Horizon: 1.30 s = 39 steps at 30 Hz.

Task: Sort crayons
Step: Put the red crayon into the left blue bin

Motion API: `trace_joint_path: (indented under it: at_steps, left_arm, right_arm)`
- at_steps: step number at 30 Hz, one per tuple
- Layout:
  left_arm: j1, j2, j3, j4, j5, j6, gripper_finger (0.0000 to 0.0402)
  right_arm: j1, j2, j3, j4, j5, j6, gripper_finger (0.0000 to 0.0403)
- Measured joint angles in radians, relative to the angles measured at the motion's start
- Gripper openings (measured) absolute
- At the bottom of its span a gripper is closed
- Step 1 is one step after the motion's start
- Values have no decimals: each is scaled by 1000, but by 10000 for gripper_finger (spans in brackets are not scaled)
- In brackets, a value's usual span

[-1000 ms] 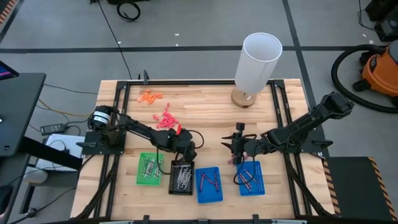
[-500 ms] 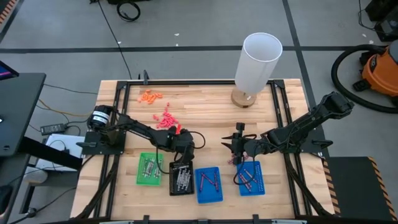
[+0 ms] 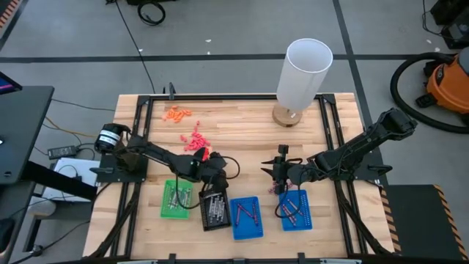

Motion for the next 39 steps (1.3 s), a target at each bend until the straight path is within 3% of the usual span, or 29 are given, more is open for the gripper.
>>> trace_joint_path:
  at_steps: [5, 16, 26, 31, 39]
  left_arm:
    - [-44, -6, 0, 77, -63, 135, 16]
    - [-116, -1, 1, 388, -66, 495, 16]
    - [-167, 0, 2, 503, -63, 729, 16]
    - [-172, 0, 2, 540, -21, 819, 16]
    - [-169, 0, 2, 607, 120, 828, 16]
  right_arm:
    - [2, 0, 0, 5, 0, -4, 105]
    - [1, 0, 0, 2, 0, -2, 105]
    - [1, 0, 0, -9, 0, 5, 105]
    - [1, 0, 0, -9, 0, 1, 105]
    - [1, 0, 0, -9, 0, -3, 105]
